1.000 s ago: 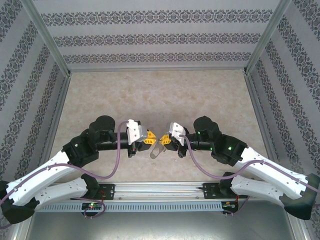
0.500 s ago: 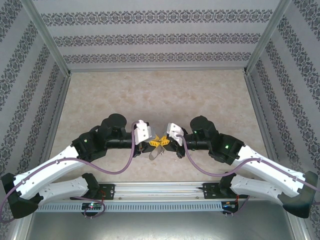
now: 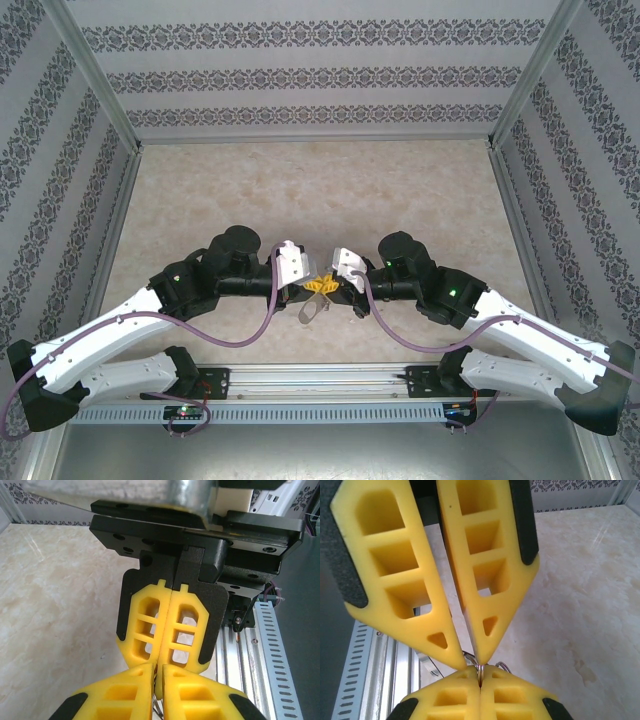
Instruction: Put the keys on the keyring
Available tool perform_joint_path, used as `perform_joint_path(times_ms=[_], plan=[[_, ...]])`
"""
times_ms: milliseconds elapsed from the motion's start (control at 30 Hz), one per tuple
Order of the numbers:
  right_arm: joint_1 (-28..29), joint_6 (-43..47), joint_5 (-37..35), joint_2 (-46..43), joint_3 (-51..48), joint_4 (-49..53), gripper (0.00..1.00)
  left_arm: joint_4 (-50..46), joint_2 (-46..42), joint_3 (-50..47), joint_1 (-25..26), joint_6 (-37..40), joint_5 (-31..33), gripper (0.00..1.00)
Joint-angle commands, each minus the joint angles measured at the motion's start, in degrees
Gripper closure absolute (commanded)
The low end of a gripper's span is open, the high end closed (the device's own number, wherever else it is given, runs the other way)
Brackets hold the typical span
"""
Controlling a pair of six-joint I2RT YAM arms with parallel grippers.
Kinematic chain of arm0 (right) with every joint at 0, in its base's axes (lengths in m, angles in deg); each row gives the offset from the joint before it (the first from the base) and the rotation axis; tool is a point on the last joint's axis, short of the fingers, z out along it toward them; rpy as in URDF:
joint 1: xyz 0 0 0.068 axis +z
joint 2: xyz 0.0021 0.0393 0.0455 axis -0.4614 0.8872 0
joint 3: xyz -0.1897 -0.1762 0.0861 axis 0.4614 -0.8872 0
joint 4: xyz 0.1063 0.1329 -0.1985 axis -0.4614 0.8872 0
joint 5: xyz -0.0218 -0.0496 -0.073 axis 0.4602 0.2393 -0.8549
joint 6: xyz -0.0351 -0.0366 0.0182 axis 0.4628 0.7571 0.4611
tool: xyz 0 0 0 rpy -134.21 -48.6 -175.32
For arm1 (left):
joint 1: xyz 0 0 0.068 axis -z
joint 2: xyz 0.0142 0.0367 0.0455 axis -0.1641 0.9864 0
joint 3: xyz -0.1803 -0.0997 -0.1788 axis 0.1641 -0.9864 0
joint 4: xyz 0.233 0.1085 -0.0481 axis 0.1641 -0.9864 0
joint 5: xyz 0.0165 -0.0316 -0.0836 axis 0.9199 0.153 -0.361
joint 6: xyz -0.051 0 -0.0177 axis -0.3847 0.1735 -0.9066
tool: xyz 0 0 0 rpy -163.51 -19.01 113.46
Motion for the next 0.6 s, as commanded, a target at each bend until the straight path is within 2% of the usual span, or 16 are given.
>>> perform_joint_path(times_ms=[0, 400, 567], plan=[[-0.12, 0.26, 2.17, -1.27, 1.7, -2.13, 1.0, -1.77, 0.36, 0.1, 0.62, 0.97, 0.13, 0.84], [-0.04, 0.3, 2.97, -1.71, 1.35, -2.26, 1.0, -1.32, 0.26, -0.37, 0.62, 1.14, 1.14, 0.77], [-0.04, 0.37, 2.99, -1.8, 1.35, -2.24, 1.0, -1.49, 0.35, -0.25, 0.62, 1.22, 0.86, 0.84]])
